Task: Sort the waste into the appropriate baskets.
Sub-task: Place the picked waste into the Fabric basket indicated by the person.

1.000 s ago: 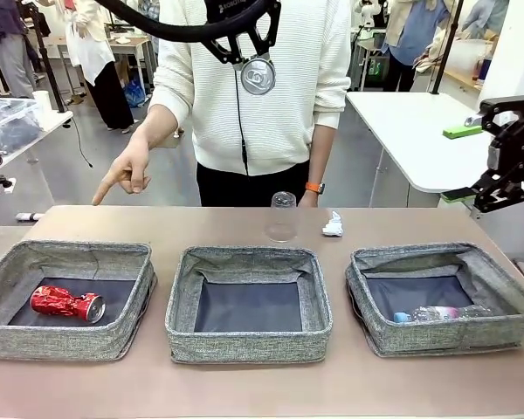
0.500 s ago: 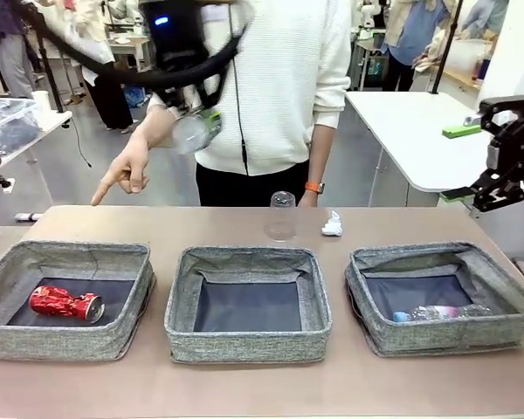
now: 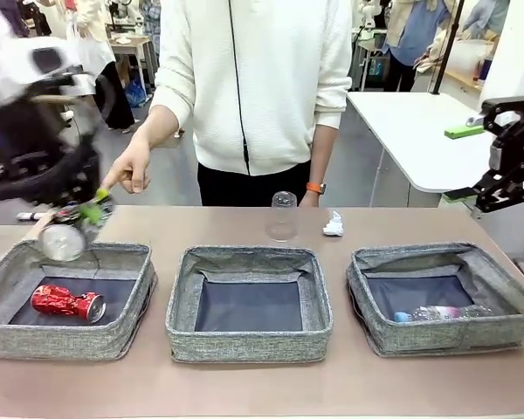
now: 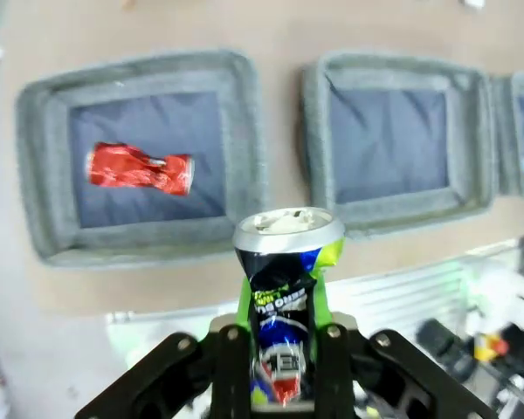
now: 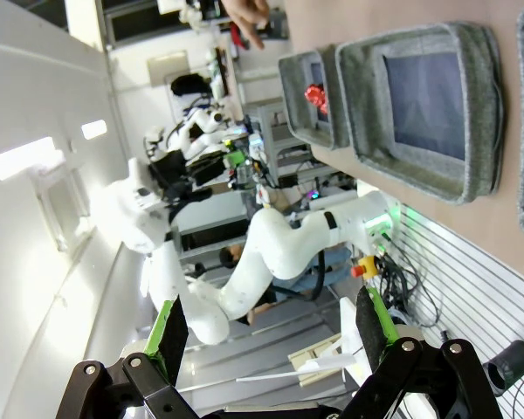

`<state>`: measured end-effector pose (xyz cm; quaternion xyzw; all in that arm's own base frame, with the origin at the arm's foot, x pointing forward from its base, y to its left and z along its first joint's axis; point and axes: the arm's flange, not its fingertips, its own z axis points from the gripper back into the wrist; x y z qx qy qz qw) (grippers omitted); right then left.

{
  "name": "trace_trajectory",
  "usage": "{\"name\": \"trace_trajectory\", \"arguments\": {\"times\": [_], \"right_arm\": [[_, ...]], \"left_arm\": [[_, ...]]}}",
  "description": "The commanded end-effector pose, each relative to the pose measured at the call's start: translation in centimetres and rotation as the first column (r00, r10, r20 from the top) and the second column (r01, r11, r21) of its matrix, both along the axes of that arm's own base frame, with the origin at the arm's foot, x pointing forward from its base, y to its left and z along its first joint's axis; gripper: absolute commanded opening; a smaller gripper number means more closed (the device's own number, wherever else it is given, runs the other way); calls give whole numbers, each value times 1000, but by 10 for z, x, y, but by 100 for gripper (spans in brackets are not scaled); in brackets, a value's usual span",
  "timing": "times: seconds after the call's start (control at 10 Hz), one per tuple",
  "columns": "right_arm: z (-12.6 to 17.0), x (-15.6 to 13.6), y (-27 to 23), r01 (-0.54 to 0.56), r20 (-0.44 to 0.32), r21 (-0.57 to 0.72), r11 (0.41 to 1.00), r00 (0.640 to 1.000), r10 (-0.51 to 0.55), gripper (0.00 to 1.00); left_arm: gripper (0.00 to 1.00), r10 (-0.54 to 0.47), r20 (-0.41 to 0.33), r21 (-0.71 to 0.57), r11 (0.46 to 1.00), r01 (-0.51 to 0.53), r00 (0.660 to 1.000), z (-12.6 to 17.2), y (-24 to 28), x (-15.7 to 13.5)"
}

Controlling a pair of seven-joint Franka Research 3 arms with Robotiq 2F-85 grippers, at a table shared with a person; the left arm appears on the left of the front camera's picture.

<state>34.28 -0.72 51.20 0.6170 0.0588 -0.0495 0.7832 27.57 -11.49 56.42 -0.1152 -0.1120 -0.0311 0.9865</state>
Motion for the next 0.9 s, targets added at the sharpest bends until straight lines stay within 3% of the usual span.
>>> {"name": "trace_trajectory", "arguments": {"times": [0.0,0.3,0.8], "right_arm": [[0,-1,1,-8,7,5,1000,1000,8,100],[0,-1,1,-8,7,5,1000,1000,8,100],[0,-1,1,-8,7,5,1000,1000,8,100]], "left_arm": [[27,54,50,-113,992,-48,997,-24,66,22],[27,177,8,-211,962,-171,984,-38,136,36],[27,193,-18,-244,951,-192,981,-47,137,44]]}}
